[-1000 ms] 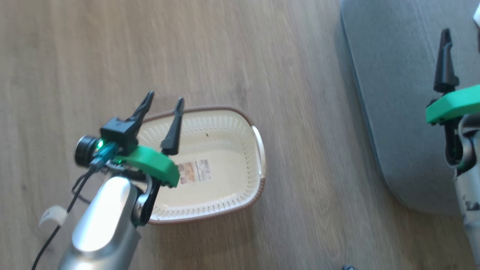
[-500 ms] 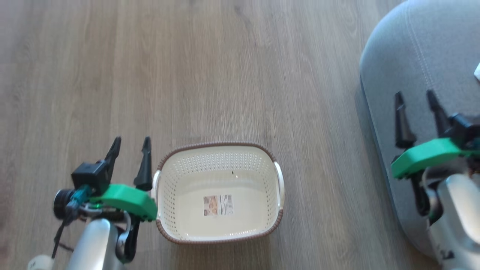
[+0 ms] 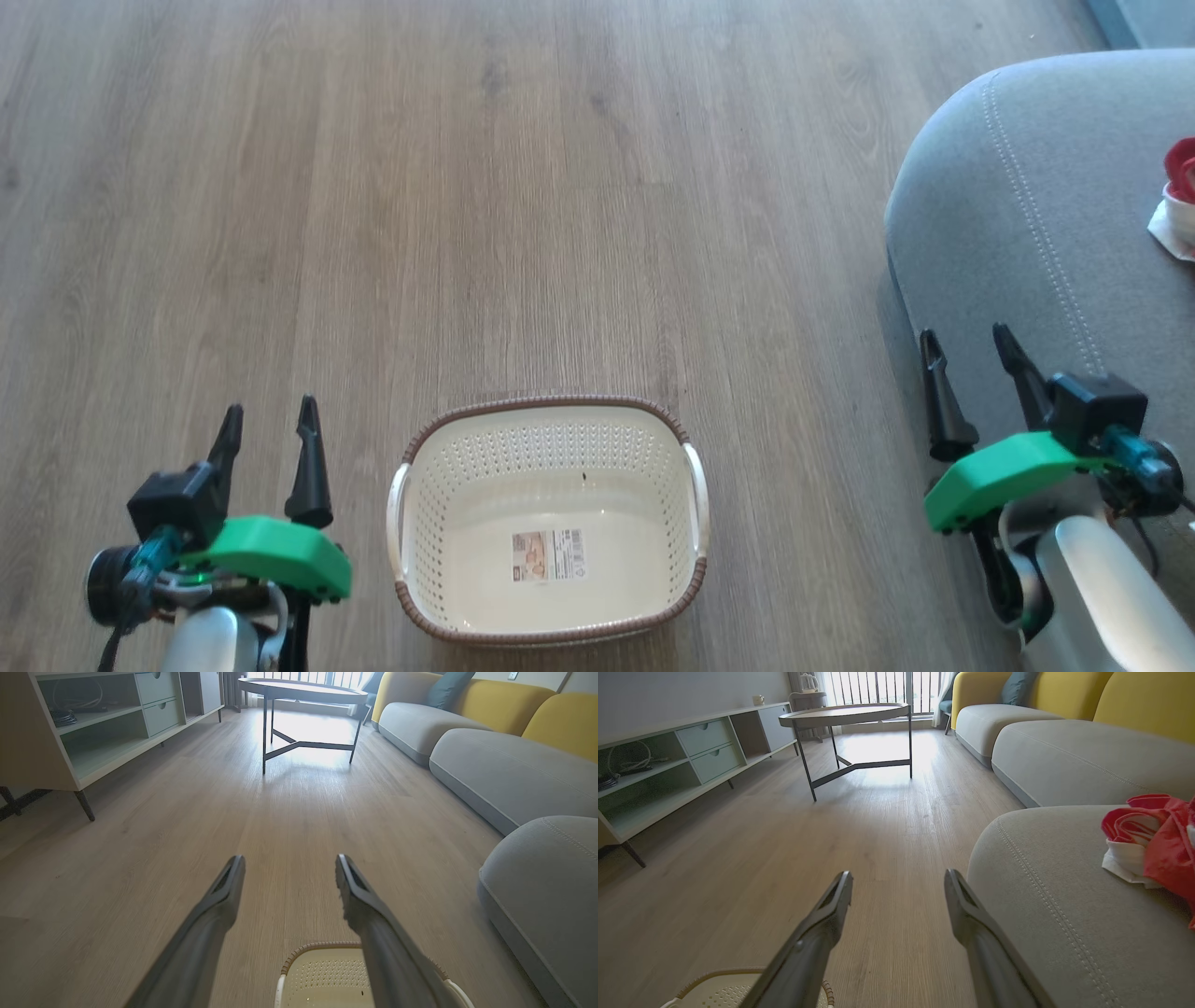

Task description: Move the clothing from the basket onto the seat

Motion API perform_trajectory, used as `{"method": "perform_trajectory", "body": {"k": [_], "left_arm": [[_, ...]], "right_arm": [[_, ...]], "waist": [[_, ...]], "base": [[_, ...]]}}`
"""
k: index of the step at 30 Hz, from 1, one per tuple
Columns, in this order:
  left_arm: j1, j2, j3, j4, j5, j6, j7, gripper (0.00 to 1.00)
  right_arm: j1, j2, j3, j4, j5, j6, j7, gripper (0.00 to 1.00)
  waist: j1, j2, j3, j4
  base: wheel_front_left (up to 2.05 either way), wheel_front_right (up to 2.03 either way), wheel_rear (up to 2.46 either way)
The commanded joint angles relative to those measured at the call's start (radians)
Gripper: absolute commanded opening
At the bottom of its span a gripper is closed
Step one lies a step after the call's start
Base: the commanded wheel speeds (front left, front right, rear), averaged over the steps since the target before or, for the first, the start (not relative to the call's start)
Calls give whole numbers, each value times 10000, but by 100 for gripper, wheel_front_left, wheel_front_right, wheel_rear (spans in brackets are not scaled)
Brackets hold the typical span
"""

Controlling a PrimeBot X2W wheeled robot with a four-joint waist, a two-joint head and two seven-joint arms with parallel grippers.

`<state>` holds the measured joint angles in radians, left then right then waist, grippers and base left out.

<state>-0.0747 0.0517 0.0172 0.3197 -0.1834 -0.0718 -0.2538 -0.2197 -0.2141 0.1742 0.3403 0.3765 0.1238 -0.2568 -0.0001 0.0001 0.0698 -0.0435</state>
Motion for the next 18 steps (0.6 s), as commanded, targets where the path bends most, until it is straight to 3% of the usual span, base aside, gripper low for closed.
{"method": "perform_trajectory", "body": {"k": [1, 18], "left_arm": [[-126, 21, 438, -440, 95, -58, -79, 100], [380, -13, 563, -893, 13, 52, -80, 100]], "right_arm": [[9, 55, 120, -364, -92, 69, -49, 100], [570, 416, -120, -427, -361, 69, -49, 100]], "waist": [[1, -1, -93, -21], [1, -1, -237, -86]], "base": [[0, 0, 0], [0, 0, 0]]}}
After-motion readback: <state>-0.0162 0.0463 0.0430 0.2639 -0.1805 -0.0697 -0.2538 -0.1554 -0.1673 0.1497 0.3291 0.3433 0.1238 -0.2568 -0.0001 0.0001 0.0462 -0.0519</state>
